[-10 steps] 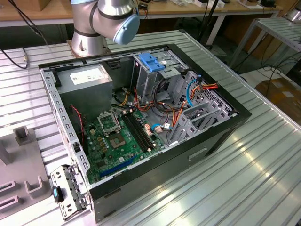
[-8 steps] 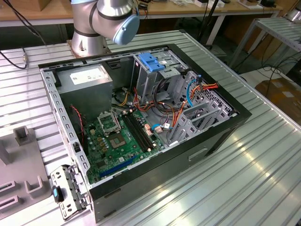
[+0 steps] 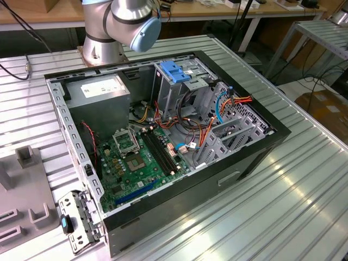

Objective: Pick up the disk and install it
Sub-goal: 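Pick up the disk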

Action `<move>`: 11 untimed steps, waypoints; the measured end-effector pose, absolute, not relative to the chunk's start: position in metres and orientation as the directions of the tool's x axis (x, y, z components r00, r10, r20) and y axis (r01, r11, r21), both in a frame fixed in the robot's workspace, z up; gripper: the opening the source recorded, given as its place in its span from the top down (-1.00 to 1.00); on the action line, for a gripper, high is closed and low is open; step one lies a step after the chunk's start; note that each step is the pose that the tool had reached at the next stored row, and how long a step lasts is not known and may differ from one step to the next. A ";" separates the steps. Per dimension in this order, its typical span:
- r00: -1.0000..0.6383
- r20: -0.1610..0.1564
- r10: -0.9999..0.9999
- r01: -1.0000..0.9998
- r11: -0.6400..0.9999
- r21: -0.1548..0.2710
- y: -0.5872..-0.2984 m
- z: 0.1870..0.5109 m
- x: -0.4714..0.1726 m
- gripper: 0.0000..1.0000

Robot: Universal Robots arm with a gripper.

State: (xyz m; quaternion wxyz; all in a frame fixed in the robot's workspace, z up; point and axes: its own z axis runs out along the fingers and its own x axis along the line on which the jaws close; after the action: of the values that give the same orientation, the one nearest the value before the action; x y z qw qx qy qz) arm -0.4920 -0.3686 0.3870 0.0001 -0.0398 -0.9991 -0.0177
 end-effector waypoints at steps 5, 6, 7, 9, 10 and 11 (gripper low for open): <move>-0.998 0.002 0.069 0.069 0.997 0.035 -0.369 0.387 -0.493 0.79; -0.998 0.002 0.061 0.061 0.997 0.035 -0.369 0.387 -0.493 0.79; -0.999 0.002 0.049 0.049 0.998 0.035 -0.369 0.387 -0.493 0.79; -1.000 0.002 0.027 0.027 0.999 0.035 -0.369 0.387 -0.493 0.79; -1.000 0.002 0.017 0.017 0.999 0.035 -0.369 0.387 -0.493 0.79; -1.000 0.002 0.004 0.005 0.999 0.035 -0.369 0.387 -0.493 0.79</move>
State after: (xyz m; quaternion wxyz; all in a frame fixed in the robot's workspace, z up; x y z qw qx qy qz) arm -0.4930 -0.3686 0.3869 0.0007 -0.0023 -0.9998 -0.0177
